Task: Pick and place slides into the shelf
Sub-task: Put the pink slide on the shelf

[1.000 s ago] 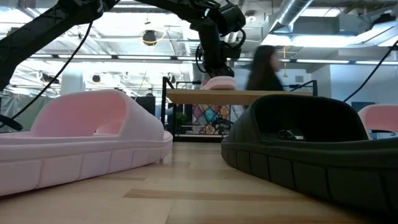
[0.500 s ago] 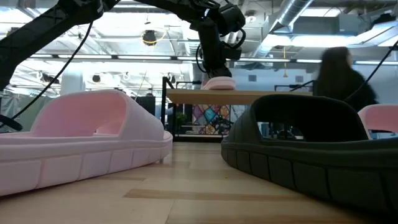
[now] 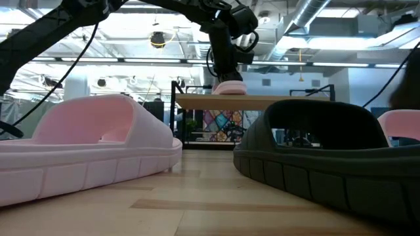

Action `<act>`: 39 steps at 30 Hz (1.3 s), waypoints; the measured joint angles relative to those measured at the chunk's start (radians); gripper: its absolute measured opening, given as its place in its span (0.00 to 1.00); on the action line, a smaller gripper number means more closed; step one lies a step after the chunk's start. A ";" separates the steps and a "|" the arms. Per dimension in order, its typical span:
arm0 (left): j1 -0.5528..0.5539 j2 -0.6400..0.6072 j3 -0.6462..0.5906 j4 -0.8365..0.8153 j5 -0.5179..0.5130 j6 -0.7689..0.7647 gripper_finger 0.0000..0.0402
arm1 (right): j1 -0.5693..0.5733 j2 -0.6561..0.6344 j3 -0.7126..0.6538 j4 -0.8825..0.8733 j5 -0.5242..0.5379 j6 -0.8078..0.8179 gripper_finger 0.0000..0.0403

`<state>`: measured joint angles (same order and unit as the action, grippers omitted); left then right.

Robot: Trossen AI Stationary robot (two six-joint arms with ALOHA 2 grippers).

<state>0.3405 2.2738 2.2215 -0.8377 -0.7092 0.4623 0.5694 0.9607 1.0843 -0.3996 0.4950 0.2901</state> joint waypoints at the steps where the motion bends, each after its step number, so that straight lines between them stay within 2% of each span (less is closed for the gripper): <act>1: 0.000 0.000 0.000 0.002 -0.002 0.002 0.18 | 0.000 0.000 0.000 0.000 0.000 0.000 0.32; 15: 0.005 0.000 0.000 0.025 -0.029 0.025 0.18 | 0.000 0.000 0.000 0.000 0.000 0.026 0.32; 39: 0.007 -0.003 0.003 0.016 0.012 0.044 0.18 | 0.000 0.000 0.000 0.000 0.000 0.027 0.32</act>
<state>0.3473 2.2711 2.2246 -0.8213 -0.6968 0.5058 0.5694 0.9611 1.0843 -0.4000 0.4950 0.3172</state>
